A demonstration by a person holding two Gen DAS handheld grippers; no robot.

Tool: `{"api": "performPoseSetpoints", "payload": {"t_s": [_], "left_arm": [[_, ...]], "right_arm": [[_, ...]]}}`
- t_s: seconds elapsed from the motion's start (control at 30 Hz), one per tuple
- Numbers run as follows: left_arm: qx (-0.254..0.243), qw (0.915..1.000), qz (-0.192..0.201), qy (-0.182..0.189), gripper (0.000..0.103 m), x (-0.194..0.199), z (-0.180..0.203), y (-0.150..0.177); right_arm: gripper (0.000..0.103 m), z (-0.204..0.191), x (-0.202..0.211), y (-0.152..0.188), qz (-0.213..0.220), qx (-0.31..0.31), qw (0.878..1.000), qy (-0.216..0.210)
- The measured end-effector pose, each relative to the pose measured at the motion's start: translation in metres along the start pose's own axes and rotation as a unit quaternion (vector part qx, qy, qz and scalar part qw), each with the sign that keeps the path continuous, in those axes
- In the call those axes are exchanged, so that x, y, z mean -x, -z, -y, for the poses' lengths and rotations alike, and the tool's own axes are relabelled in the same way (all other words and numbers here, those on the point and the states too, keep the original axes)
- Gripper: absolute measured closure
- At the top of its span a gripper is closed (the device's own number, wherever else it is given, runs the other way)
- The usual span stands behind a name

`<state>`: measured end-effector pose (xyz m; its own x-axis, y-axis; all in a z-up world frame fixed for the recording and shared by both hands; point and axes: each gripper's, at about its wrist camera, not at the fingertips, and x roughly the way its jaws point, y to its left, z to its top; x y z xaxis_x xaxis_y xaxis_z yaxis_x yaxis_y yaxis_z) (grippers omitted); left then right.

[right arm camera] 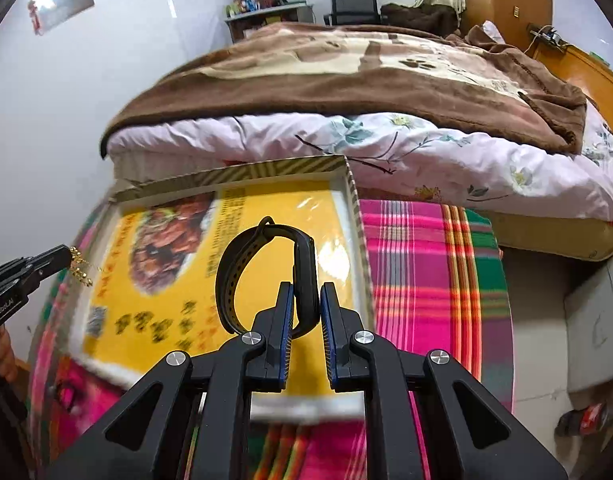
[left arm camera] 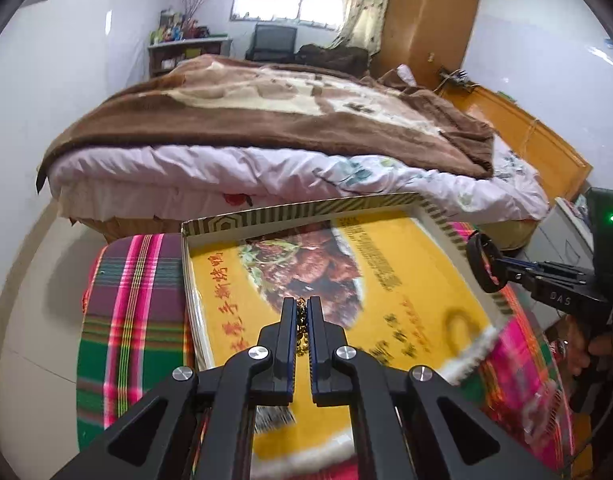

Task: Organize jewelry
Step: 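Carry both items over the yellow tray and open both grippers to drop them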

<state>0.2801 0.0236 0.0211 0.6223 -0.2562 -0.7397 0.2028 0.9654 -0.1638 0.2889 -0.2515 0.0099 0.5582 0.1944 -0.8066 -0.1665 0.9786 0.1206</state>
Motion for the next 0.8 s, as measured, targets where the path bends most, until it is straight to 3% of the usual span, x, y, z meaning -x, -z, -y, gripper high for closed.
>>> {"api": "performPoseSetpoints", "payload": {"t_s": [0.33,0.63,0.8], "left_arm": [[0.019,0.9986,-0.046,-0.02,0.098,-0.062,-0.02,-0.007],[0.018,0.9973,-0.063,-0.033,0.098,-0.077,-0.024,-0.003],[0.018,0.9965,-0.071,-0.039,0.09,-0.077,-0.023,-0.002]], "right_arm": [[0.089,-0.001,-0.055,-0.021,-0.043,0.027,0.998,0.03],[0.089,-0.007,-0.071,-0.021,-0.053,0.044,0.996,0.054],[0.089,-0.006,-0.07,-0.022,-0.052,0.041,0.996,0.052]]}}
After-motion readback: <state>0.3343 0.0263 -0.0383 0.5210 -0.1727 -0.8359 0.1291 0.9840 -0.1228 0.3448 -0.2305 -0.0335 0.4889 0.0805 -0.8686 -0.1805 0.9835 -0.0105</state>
